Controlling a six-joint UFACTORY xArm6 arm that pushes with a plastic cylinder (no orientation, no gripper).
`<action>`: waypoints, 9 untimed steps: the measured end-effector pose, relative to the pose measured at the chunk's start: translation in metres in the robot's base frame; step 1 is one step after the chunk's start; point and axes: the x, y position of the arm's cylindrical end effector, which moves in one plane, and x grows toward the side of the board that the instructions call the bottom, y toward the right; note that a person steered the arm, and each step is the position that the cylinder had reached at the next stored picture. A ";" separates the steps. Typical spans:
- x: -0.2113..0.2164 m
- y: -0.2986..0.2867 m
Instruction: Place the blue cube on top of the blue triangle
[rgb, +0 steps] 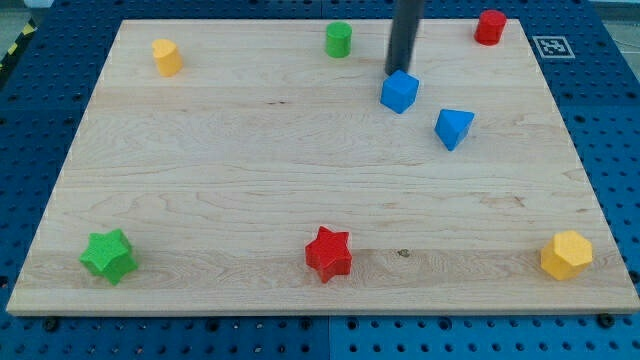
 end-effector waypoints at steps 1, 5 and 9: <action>0.011 -0.040; 0.048 -0.007; 0.054 0.006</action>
